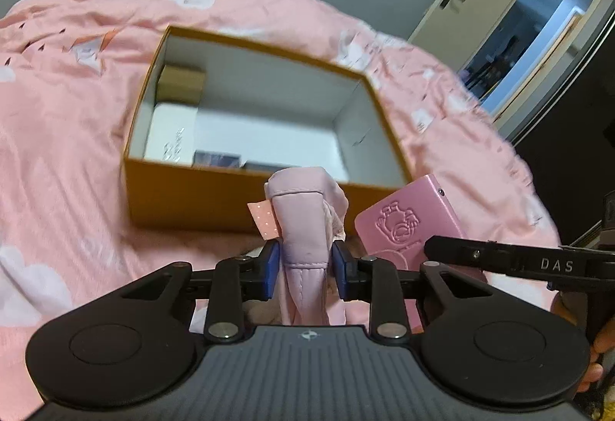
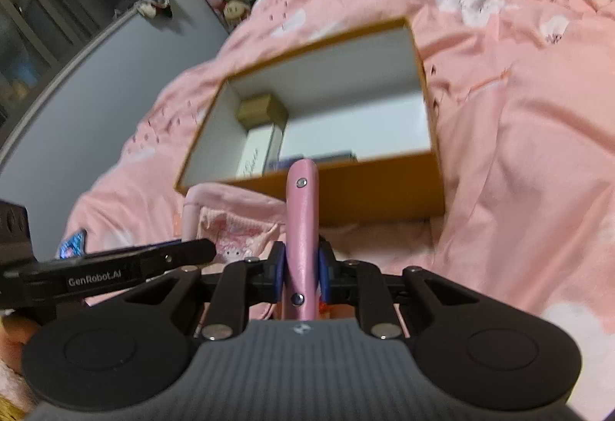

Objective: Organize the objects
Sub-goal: 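Carry the pink pouch and pink wallet over the orange box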

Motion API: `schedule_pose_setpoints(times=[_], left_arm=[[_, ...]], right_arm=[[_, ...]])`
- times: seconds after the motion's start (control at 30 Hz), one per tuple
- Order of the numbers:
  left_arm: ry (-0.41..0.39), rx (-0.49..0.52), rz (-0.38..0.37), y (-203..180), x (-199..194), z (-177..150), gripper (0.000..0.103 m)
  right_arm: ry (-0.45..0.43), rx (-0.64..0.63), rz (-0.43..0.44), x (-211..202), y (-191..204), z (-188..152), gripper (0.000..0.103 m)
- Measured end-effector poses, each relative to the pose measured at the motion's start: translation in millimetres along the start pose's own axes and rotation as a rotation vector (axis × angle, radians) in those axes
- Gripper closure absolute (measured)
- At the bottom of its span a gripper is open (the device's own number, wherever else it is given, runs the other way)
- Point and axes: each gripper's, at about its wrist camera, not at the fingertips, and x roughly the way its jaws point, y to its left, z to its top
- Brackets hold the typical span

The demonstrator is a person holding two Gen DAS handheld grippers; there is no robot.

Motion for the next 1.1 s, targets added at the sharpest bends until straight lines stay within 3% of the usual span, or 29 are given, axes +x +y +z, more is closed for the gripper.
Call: schedule_pose_setpoints(times=[0.23, 0.37, 0.47, 0.83, 1.1], left_arm=[[-0.091, -0.017, -0.086, -7.5, -14.3, 33.6, 0.071], [-0.129, -0.039, -0.14, -8.0, -9.7, 59.5, 0.071], [-0.146, -0.042, -0.135, -5.9, 3.3, 76.4, 0.071], [-0.086, -0.116, -0.101, 32.4, 61.8, 102.1, 0.071], [-0.048, -0.128, -0.086, 48.1, 86.0, 99.1, 0.071]], right_arm=[[-0.135, -0.053, -0.025, -29.2, 6.1, 35.8, 0.085], [-0.192, -0.076, -0.077, -22.6, 7.4, 62.1, 0.084], [-0.202, -0.09, -0.127, -3.8, 5.8, 79.2, 0.084], [-0.062, -0.069, -0.26, 89.3, -11.9, 92.6, 0.085], [0.072, -0.027, -0.274, 130.9, -19.2, 88.2, 0.084]])
